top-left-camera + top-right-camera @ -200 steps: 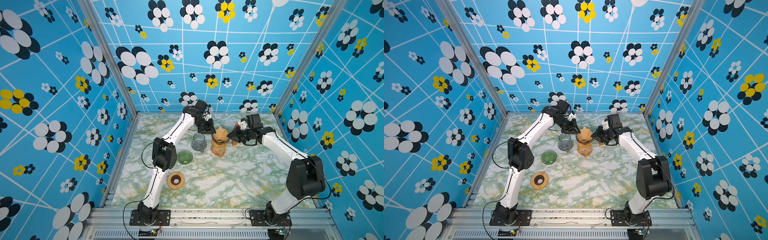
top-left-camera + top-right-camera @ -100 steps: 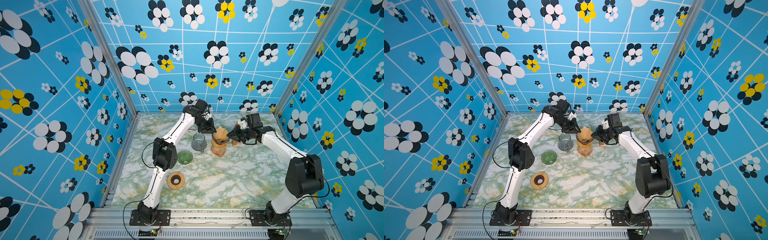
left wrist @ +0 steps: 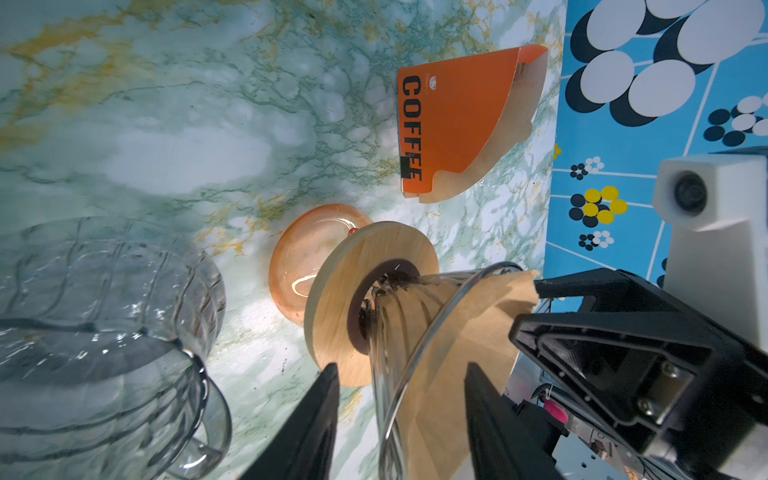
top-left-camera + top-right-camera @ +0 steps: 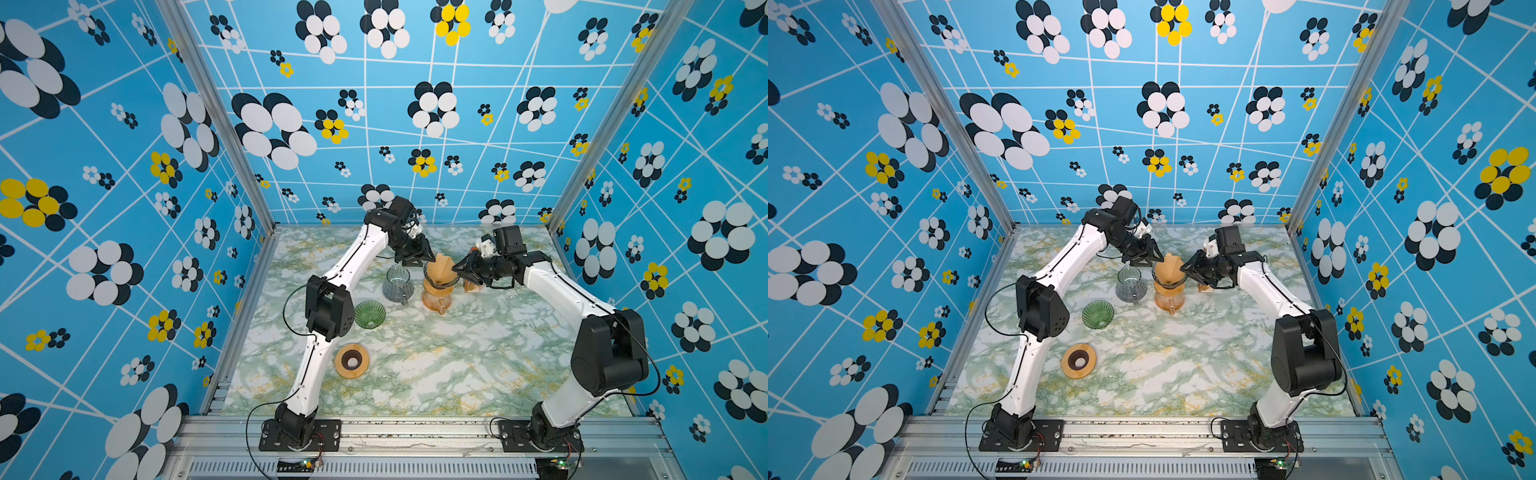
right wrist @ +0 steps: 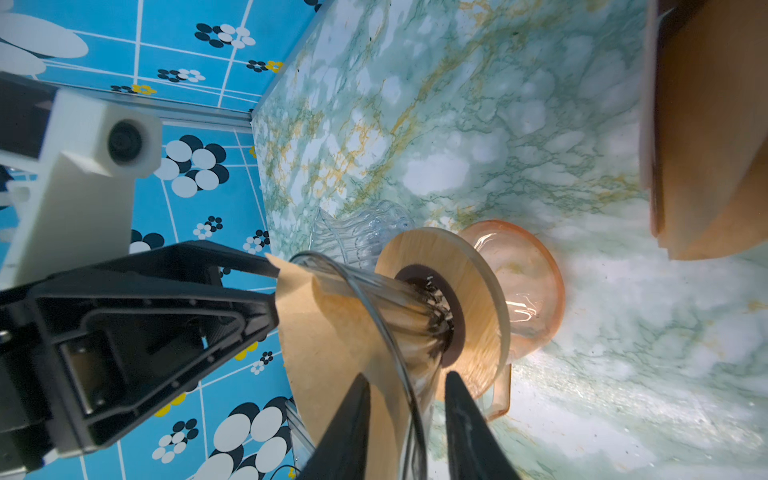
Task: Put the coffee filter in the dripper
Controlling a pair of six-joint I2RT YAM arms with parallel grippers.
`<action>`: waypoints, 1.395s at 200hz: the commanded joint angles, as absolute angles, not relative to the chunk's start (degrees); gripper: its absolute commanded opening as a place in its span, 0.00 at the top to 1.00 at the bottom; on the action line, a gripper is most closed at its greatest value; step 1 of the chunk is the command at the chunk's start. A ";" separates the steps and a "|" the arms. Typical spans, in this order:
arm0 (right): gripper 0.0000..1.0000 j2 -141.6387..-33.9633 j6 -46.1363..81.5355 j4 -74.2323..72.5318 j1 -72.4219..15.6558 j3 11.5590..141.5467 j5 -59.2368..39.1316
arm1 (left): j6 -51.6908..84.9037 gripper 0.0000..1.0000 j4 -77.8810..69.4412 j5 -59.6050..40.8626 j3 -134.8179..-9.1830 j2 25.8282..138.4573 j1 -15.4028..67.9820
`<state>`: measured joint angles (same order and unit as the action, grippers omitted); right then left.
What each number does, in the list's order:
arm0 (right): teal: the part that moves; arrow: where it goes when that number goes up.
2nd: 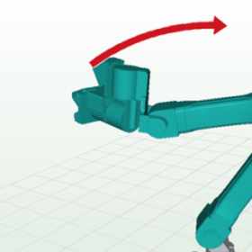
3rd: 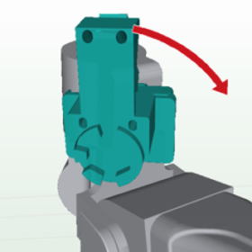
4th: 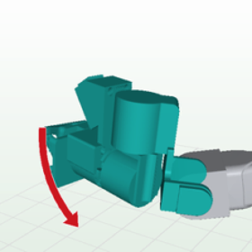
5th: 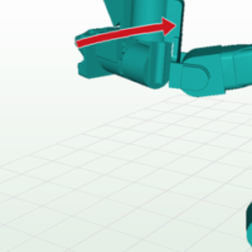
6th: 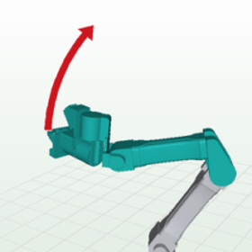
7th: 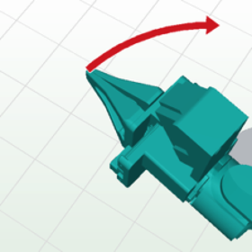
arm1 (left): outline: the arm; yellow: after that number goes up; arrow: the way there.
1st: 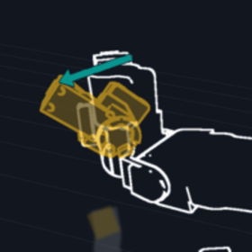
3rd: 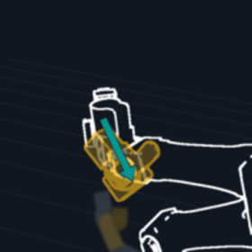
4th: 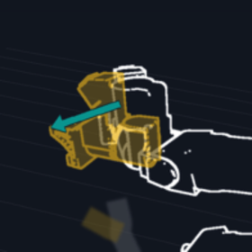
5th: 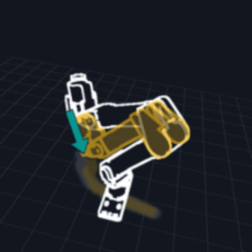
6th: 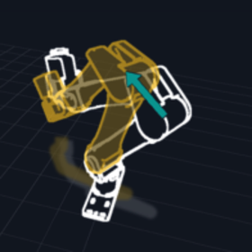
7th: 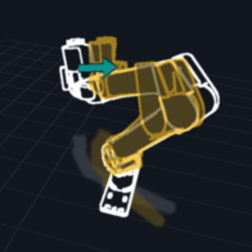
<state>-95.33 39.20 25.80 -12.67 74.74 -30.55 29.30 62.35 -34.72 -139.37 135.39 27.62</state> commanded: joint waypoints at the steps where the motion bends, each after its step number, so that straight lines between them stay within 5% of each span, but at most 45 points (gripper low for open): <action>1: 0.61 -91.63 36.02 29.35 -12.39 75.11 -29.37 | 26.09 0.42 66.46 -31.21 -140.37 130.97 26.57; 33: 0.49 -87.57 33.22 29.44 -12.38 72.00 -28.47 | 23.75 0.37 65.85 -24.78 -132.35 121.85 26.29; 101: 0.42 -71.97 26.52 28.93 -12.70 60.73 -25.61 | 22.93 0.34 51.52 -18.49 -95.07 93.26 24.20; 155: 0.36 -58.92 20.39 30.43 -17.03 51.09 -21.09 | 28.07 0.34 38.86 -13.69 -74.81 80.80 25.84; 192: 0.29 -50.36 19.38 35.18 -18.63 49.11 -19.17 | 33.17 0.34 33.91 -3.11 -72.23 83.41 32.63; 239: 0.01 -41.40 21.79 42.08 -18.63 50.47 -21.40 | 37.35 0.37 27.94 5.47 -73.44 91.50 36.94; 279: 0.01 -35.31 21.92 47.88 -18.63 51.21 -19.52 | 38.76 0.40 26.75 11.06 -77.20 98.62 40.12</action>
<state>-38.37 21.85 41.91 -18.26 49.65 -21.15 36.95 29.15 4.82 -74.06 95.94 38.35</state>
